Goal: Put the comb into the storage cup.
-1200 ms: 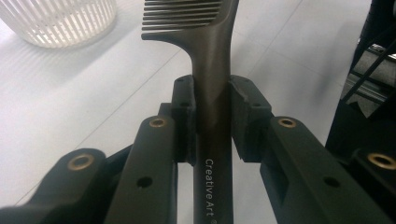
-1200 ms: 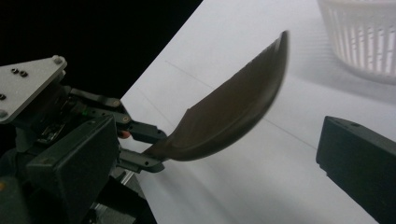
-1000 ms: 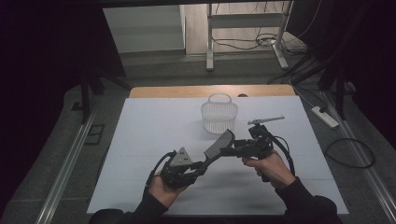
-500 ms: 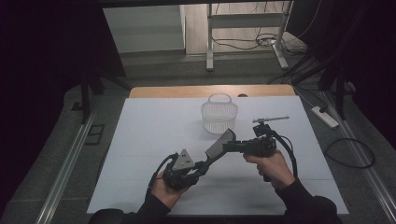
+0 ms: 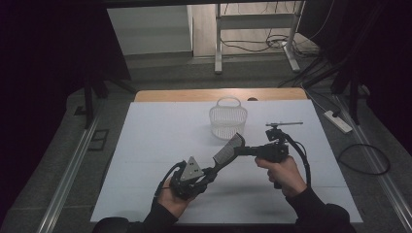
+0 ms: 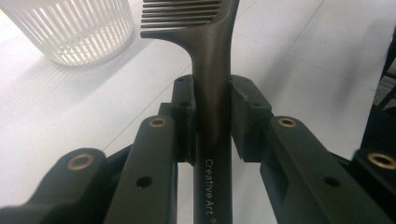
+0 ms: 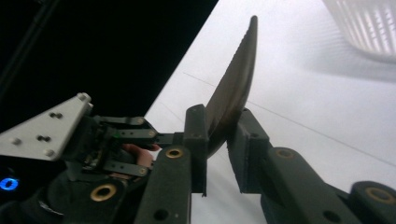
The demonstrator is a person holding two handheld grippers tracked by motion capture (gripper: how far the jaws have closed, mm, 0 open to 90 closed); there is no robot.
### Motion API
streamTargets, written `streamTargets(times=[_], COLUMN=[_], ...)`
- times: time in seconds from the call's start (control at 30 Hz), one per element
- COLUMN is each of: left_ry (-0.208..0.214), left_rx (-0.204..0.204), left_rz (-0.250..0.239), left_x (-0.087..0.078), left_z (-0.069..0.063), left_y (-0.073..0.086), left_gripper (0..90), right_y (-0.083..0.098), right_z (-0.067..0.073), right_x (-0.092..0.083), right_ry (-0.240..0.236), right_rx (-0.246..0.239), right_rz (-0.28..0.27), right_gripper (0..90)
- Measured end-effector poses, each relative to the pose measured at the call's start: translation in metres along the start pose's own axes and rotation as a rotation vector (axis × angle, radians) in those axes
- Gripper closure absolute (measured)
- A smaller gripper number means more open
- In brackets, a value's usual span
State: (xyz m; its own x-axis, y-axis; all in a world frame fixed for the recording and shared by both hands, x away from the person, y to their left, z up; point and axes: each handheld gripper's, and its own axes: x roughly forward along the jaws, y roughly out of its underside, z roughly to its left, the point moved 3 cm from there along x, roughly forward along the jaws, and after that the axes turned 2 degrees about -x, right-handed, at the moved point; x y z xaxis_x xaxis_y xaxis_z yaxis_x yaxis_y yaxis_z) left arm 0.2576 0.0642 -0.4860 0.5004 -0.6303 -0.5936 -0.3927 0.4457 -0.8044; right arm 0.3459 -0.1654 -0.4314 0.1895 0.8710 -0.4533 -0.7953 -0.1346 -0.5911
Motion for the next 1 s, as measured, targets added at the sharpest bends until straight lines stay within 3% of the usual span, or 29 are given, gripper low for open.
streamTargets(times=[0.17, 0.33, 0.47, 0.5, 0.6, 0.7, 0.93, 1.0], left_ry=[-0.013, -0.005, 0.006, 0.010, 0.011, 0.018, 0.032, 0.037], left_rx=[0.015, -0.002, -0.033, -0.038, -0.049, -0.066, -0.101, -0.099], left_rz=[0.017, 0.022, 0.018, 0.016, 0.016, 0.020, 0.038, 0.045], left_x=[0.003, 0.005, 0.006, 0.006, 0.006, 0.006, 0.006, 0.006], left_z=[0.001, 0.002, 0.005, 0.006, 0.006, 0.008, 0.011, 0.012], left_y=[0.001, 0.002, 0.002, 0.002, 0.002, 0.002, 0.001, 0.002], left_gripper=[72.0, 71.0, 63.9, 56.9, 51.3, 37.2, 13.8, 11.8], right_y=[0.001, 0.002, 0.002, 0.002, 0.002, 0.002, 0.002, 0.002], right_z=[-0.001, 0.001, 0.002, 0.003, 0.003, 0.004, 0.006, 0.006], right_x=[0.001, 0.002, 0.002, 0.002, 0.001, 0.000, -0.001, -0.002], right_ry=[-0.057, -0.039, -0.031, -0.032, -0.032, -0.034, -0.036, -0.038], right_rx=[0.072, 0.075, 0.059, 0.050, 0.046, 0.031, 0.005, 0.001], right_rz=[-0.005, 0.000, -0.002, -0.009, -0.013, -0.021, -0.026, -0.025], right_gripper=[83.2, 83.7, 83.8, 83.8, 83.8, 83.7, 83.7, 83.7])
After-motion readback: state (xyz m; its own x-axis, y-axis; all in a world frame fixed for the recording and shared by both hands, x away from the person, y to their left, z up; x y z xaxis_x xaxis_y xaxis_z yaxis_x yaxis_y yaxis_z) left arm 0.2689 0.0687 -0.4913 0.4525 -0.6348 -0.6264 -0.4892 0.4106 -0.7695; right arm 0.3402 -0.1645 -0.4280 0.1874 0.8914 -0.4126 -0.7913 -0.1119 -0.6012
